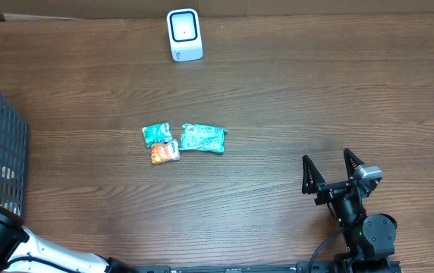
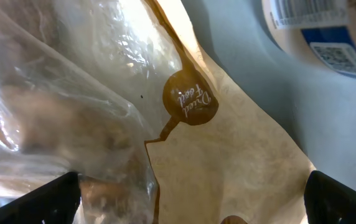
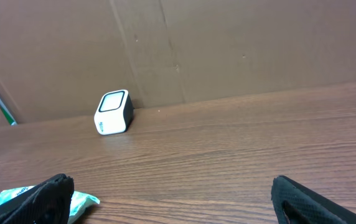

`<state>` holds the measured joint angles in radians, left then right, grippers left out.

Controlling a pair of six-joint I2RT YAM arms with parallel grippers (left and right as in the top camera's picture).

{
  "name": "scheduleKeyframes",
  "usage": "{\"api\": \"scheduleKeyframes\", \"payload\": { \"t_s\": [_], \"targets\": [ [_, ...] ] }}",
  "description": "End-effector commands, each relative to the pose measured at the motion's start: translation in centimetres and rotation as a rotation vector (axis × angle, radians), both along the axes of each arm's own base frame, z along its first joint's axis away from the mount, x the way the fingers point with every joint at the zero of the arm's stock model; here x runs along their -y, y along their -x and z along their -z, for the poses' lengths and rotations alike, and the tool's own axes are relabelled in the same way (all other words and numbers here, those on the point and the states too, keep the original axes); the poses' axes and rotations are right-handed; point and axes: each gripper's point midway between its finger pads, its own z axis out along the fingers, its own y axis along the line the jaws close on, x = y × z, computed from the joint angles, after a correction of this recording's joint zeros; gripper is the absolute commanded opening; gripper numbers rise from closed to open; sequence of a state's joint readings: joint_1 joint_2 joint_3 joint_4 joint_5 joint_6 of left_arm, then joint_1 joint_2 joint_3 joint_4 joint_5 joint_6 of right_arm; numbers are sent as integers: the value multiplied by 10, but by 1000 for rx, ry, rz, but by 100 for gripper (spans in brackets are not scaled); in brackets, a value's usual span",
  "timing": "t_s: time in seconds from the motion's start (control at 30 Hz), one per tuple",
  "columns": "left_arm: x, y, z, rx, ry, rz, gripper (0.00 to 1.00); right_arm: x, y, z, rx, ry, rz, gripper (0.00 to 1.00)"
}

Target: Scan the item barcode

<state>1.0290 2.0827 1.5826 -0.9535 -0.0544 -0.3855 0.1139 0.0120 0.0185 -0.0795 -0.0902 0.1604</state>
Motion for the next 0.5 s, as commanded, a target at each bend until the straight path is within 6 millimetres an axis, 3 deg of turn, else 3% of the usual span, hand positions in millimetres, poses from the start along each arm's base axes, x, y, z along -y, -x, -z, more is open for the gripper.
{"api": "scheduleKeyframes", "payload": {
  "t_s": [0.0,0.07,0.23,0.43,0.47],
  "targets": [
    [18,10,44,-53,122,20,93,-1,0,2,3,1,-6,100],
    [20,10,45,-57,128,20,83,-1,0,2,3,1,-5,100],
    [20,11,45,-58,131,23,44,-1,0,2,3,1,-6,100],
    [23,12,45,-64,142,23,5,-1,0,2,3,1,-5,100],
    [24,13,44,-66,147,23,4,-1,0,2,3,1,-6,100]
  ]
}}
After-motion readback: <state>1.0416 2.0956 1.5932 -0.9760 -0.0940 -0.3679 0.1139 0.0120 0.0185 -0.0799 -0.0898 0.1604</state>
